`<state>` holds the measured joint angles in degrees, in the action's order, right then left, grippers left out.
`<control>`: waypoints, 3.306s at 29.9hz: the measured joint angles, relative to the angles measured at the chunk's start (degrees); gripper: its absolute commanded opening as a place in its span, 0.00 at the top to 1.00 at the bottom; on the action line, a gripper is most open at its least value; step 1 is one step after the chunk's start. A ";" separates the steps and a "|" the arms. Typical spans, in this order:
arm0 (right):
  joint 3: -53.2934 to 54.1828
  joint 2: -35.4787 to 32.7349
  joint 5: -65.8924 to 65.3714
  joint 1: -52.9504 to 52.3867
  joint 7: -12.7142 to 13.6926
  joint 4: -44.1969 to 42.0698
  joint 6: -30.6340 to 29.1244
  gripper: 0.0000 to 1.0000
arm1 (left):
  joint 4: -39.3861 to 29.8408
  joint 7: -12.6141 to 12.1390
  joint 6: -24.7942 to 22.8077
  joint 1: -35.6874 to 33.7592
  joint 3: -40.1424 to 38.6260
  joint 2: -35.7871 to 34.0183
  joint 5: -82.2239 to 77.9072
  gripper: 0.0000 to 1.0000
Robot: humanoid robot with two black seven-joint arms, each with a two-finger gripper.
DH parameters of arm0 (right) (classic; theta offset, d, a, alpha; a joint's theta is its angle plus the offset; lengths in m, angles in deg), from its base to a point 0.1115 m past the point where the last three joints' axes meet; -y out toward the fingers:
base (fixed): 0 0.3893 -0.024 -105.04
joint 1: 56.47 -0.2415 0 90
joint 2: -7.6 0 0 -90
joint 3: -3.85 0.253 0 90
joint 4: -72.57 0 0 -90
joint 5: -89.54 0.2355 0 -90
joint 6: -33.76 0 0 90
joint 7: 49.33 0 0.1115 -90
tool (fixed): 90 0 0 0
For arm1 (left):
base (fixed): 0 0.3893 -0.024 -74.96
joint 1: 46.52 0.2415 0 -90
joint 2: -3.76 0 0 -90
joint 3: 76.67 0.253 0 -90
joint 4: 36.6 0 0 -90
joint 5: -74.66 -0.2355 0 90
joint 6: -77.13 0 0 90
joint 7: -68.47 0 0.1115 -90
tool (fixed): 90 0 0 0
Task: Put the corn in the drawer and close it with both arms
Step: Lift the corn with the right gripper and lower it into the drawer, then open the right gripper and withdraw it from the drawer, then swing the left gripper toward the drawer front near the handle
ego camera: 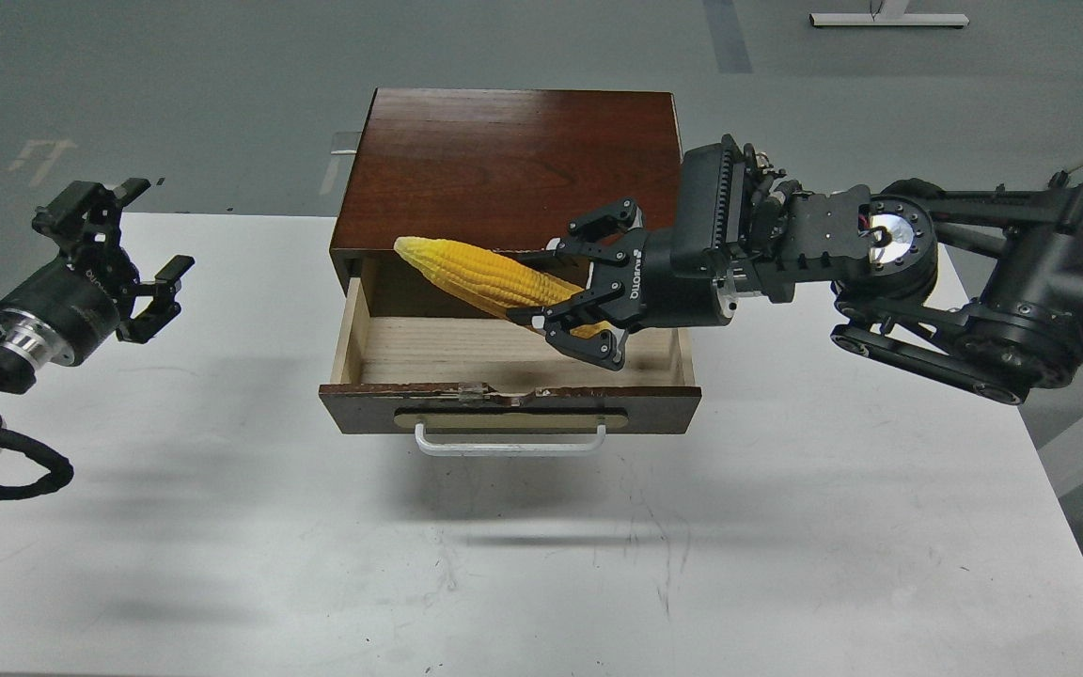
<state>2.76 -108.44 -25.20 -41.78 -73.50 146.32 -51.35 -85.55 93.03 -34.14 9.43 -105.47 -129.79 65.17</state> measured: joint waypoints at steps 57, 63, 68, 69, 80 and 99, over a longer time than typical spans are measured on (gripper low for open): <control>18.56 -17.17 120.37 28.22 17.31 -17.32 -32.90 0.03 | -3.54 3.45 4.39 -6.52 -0.25 -3.74 -16.88 0.02; 18.68 -18.72 120.08 29.39 16.37 -16.05 -32.90 0.03 | -27.06 3.47 24.55 -8.19 -0.51 -16.86 -40.51 0.02; 18.68 -18.80 120.02 30.66 16.13 -16.01 -32.90 0.03 | -42.72 3.48 34.42 -8.17 0.07 -25.47 -55.65 0.23; 18.68 -18.80 120.02 30.79 15.99 -16.01 -32.90 0.03 | -44.08 3.48 34.52 -8.13 0.27 -26.28 -57.09 0.34; 18.59 -18.87 115.28 32.11 14.65 -16.37 -32.90 0.03 | -52.20 3.44 17.98 -4.76 3.59 -27.55 -55.31 1.00; 17.26 -17.91 112.09 34.22 14.15 -22.48 -32.90 0.03 | -52.38 3.43 -6.74 -2.66 -0.50 -28.79 -33.66 1.00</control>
<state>20.02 -126.35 86.89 -7.56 -59.36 123.84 -84.24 -137.93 96.46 -40.88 6.77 -105.97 -158.57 31.51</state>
